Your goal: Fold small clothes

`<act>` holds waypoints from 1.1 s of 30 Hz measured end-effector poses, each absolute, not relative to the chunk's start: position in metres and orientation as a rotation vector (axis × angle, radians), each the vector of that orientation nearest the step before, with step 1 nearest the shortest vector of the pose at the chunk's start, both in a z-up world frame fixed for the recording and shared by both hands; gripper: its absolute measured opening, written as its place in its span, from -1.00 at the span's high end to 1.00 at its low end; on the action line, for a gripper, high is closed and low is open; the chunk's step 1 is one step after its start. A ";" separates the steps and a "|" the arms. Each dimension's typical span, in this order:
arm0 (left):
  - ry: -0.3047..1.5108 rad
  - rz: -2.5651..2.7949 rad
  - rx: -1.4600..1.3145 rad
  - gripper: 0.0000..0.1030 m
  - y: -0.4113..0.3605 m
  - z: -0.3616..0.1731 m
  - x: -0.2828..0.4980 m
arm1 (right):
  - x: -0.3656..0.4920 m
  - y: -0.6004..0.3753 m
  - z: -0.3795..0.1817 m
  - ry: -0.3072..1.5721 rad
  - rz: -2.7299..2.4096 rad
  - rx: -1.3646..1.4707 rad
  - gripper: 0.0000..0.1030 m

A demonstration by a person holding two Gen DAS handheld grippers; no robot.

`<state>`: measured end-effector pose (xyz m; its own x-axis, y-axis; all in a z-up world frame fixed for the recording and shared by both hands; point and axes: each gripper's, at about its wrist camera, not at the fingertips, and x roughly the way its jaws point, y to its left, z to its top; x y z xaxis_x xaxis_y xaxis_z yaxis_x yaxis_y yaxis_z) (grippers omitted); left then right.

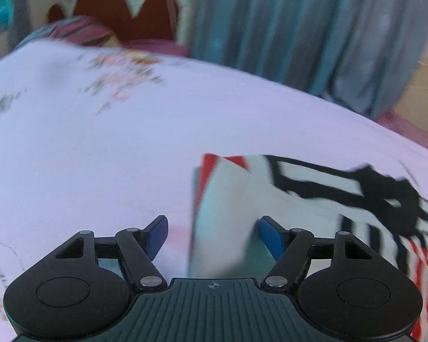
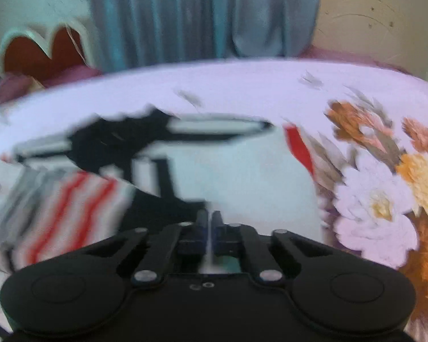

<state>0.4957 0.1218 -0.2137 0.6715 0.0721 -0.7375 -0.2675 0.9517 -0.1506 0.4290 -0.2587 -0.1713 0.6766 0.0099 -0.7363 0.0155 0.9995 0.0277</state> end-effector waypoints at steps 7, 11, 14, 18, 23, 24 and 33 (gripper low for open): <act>0.791 0.309 -0.291 -0.38 0.138 -0.214 0.514 | 0.422 -0.269 -0.152 0.734 0.031 0.105 0.57; 0.791 0.293 -0.274 -0.38 0.130 -0.207 0.509 | 0.421 -0.249 -0.138 0.685 0.106 0.069 0.50; 0.769 0.240 -0.256 -0.38 0.119 -0.193 0.489 | 0.425 -0.235 -0.141 0.719 0.177 0.056 0.44; 0.751 0.141 -0.225 -0.39 0.099 -0.180 0.449 | 0.423 -0.229 -0.152 0.759 0.198 0.056 0.43; 0.791 0.062 -0.160 -0.39 0.077 -0.192 0.407 | 0.410 -0.228 -0.167 0.798 0.181 -0.015 0.40; 0.810 0.064 -0.122 -0.39 0.074 -0.201 0.402 | 0.409 -0.230 -0.172 0.793 0.175 -0.041 0.40; 0.791 0.089 -0.038 -0.39 0.060 -0.201 0.390 | 0.400 -0.222 -0.174 0.794 0.190 -0.077 0.33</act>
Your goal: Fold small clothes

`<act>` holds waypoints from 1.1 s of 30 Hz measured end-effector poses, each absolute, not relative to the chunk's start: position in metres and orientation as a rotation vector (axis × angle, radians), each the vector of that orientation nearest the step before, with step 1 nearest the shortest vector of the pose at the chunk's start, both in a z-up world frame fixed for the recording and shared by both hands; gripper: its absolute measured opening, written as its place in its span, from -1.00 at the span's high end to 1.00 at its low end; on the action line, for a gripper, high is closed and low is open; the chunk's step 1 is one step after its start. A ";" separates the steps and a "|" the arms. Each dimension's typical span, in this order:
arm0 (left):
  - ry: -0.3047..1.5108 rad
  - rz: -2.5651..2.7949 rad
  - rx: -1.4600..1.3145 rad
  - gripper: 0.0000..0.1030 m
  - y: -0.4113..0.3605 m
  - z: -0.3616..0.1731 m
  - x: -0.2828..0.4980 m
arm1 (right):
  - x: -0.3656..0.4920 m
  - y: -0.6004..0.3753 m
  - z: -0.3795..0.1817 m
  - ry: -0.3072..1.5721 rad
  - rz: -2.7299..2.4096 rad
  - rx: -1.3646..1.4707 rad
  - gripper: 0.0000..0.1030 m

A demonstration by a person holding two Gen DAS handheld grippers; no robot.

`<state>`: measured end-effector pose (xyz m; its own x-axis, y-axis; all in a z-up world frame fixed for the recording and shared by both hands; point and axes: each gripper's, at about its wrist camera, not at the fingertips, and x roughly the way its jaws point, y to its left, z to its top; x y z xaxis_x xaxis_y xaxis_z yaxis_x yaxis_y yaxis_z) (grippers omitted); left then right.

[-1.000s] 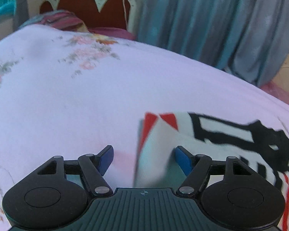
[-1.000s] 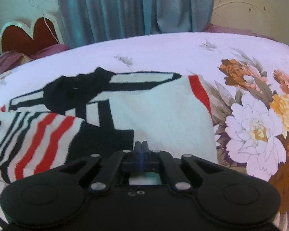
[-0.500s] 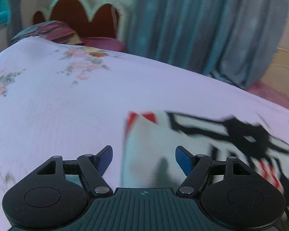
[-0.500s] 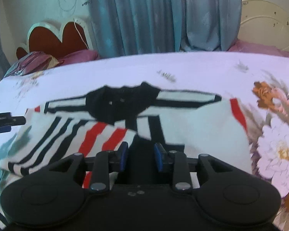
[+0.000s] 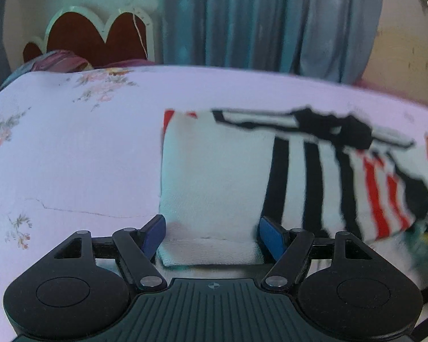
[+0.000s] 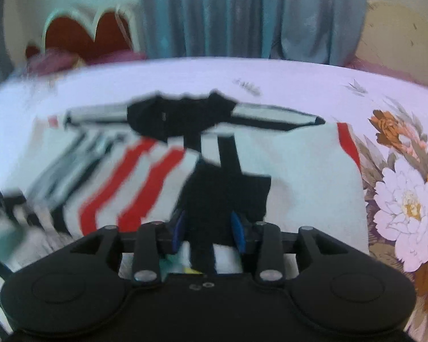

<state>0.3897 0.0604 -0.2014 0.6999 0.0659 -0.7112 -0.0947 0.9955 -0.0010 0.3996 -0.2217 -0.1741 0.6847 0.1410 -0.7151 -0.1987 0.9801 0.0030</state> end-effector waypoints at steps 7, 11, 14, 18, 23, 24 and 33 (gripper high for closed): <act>0.797 0.075 -0.112 -0.39 0.058 -0.184 0.373 | 0.383 -0.230 -0.156 0.805 0.240 0.021 0.14; 0.824 0.011 -0.119 -0.39 0.035 -0.185 0.360 | 0.365 -0.219 -0.161 0.819 0.282 0.000 0.22; 0.848 -0.032 -0.110 -0.39 0.012 -0.188 0.355 | 0.359 -0.210 -0.164 0.835 0.312 0.005 0.29; 0.878 -0.041 -0.097 -0.39 -0.009 -0.192 0.355 | 0.355 -0.200 -0.163 0.834 0.334 -0.003 0.31; 0.884 -0.026 -0.106 -0.39 -0.021 -0.194 0.359 | 0.351 -0.197 -0.161 0.833 0.333 -0.011 0.33; 0.881 -0.026 -0.107 -0.39 -0.023 -0.192 0.362 | 0.351 -0.199 -0.159 0.827 0.331 -0.008 0.33; 0.868 -0.032 -0.077 -0.39 -0.035 -0.190 0.372 | 0.362 -0.209 -0.149 0.803 0.314 -0.007 0.28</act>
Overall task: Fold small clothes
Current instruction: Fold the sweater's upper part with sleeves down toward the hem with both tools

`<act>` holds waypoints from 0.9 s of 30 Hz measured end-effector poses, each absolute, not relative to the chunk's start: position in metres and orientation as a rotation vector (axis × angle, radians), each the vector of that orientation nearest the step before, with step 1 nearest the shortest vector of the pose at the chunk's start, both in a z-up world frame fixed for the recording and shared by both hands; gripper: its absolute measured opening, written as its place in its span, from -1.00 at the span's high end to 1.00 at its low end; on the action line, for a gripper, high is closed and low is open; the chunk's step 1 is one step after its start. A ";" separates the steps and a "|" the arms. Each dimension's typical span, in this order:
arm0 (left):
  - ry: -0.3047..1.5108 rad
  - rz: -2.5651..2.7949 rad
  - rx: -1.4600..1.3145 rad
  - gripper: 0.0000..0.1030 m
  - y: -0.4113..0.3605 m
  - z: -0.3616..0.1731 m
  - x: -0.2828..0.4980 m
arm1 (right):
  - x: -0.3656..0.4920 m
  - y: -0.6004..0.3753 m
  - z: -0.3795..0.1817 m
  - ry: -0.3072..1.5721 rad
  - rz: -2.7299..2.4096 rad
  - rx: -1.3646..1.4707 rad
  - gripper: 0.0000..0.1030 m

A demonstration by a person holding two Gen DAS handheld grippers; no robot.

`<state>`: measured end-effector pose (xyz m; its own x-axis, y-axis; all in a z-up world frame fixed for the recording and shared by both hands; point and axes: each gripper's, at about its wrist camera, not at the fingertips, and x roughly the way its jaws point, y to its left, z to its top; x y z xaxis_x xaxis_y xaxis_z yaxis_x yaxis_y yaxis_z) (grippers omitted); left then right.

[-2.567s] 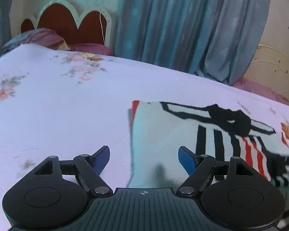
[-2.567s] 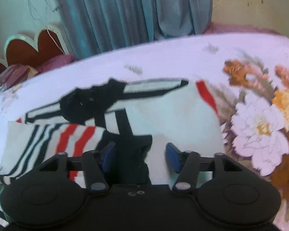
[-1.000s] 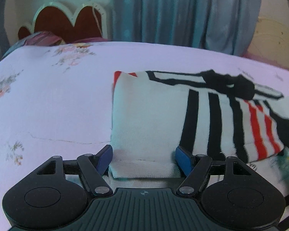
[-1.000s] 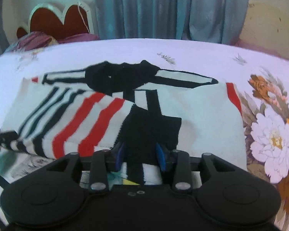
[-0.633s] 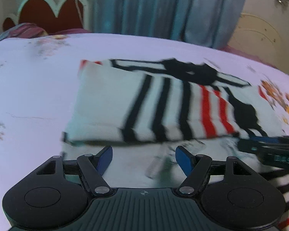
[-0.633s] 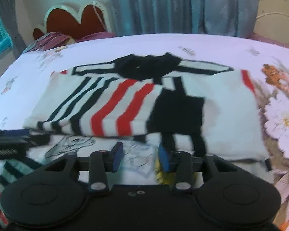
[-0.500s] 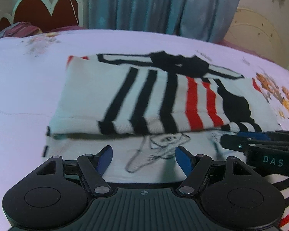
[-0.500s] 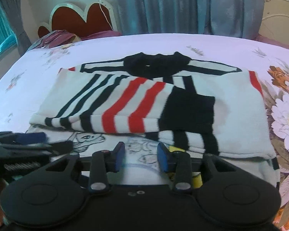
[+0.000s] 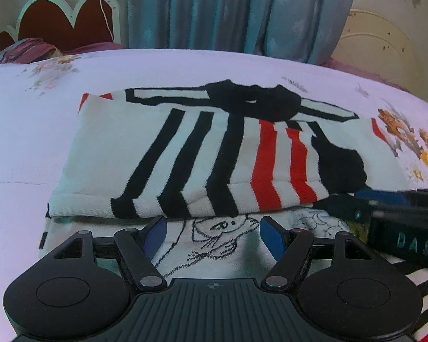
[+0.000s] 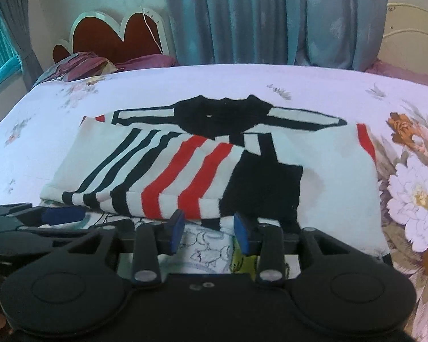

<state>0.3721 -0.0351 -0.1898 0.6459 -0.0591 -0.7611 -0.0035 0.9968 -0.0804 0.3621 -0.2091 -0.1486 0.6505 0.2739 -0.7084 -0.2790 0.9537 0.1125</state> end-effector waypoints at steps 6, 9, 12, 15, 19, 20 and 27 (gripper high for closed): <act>0.860 -0.038 -0.007 -0.39 -0.039 -0.205 0.362 | 0.351 -0.203 -0.175 0.874 0.343 -0.040 0.33; 0.857 -0.044 0.019 -0.39 -0.029 -0.205 0.351 | 0.341 -0.206 -0.177 0.857 0.343 -0.107 0.36; 0.863 -0.025 0.015 -0.41 -0.012 -0.205 0.340 | 0.332 -0.218 -0.178 0.838 0.288 -0.149 0.32; 0.869 0.012 0.009 -0.50 0.007 -0.207 0.330 | 0.327 -0.237 -0.180 0.833 0.241 -0.147 0.28; 0.885 0.047 -0.006 -0.50 0.018 -0.202 0.318 | 0.319 -0.254 -0.175 0.847 0.189 -0.096 0.27; 0.886 0.045 -0.015 -0.50 0.018 -0.199 0.315 | 0.316 -0.254 -0.173 0.845 0.193 -0.075 0.26; 0.872 -0.118 -0.038 -0.50 -0.015 -0.186 0.286 | 0.279 -0.215 -0.164 0.857 0.303 0.028 0.29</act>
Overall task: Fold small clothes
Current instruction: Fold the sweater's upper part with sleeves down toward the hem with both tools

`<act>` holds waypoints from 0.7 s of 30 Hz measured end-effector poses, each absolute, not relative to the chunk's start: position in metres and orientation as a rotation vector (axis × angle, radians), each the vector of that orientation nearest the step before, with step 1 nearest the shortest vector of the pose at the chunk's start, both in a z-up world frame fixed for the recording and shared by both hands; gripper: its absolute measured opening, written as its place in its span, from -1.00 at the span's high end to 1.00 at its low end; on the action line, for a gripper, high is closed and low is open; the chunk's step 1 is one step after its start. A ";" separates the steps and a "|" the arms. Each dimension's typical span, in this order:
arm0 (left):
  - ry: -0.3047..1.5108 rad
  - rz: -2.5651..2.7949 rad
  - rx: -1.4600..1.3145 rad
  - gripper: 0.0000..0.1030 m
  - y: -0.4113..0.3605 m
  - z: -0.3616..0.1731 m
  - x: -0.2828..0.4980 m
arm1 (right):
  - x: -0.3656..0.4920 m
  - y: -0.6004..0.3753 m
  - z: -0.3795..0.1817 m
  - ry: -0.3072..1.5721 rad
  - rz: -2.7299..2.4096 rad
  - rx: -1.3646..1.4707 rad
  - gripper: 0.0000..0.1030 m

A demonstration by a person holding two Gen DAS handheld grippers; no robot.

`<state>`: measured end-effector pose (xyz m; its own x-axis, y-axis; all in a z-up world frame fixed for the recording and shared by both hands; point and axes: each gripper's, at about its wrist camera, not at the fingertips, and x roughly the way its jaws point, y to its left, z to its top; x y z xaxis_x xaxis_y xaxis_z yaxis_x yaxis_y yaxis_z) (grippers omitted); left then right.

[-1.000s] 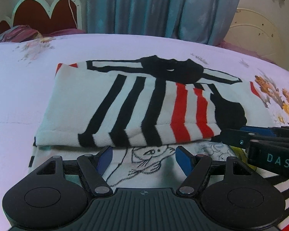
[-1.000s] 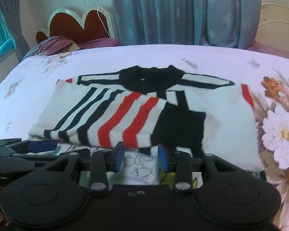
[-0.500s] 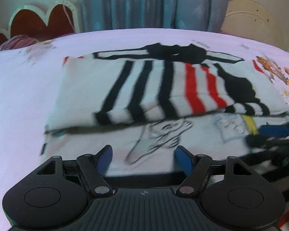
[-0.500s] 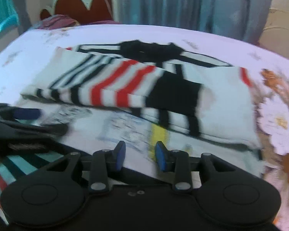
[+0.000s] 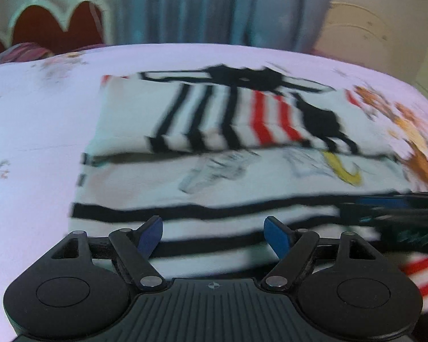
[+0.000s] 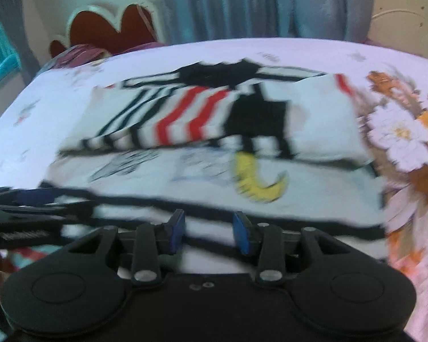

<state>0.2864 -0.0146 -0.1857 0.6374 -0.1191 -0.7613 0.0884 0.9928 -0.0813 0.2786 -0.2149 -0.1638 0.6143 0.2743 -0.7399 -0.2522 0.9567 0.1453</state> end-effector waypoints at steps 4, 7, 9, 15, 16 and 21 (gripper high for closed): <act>0.908 -0.128 -0.014 -0.50 -0.018 -0.198 0.272 | 0.258 -0.194 -0.168 0.863 0.305 -0.031 0.29; 0.899 -0.121 0.019 -0.50 -0.008 -0.204 0.256 | 0.246 -0.195 -0.173 0.878 0.265 -0.080 0.29; 0.895 -0.109 0.018 -0.50 0.000 -0.204 0.245 | 0.237 -0.203 -0.175 0.873 0.222 -0.104 0.24; 0.896 -0.083 0.020 -0.50 0.023 -0.202 0.220 | 0.210 -0.233 -0.174 0.882 0.131 -0.089 0.17; 0.898 -0.078 0.018 -0.50 0.024 -0.201 0.216 | 0.206 -0.233 -0.174 0.891 0.126 -0.085 0.17; 0.891 -0.093 -0.026 -0.50 0.021 -0.190 0.197 | 0.178 -0.220 -0.166 0.869 0.189 -0.041 0.17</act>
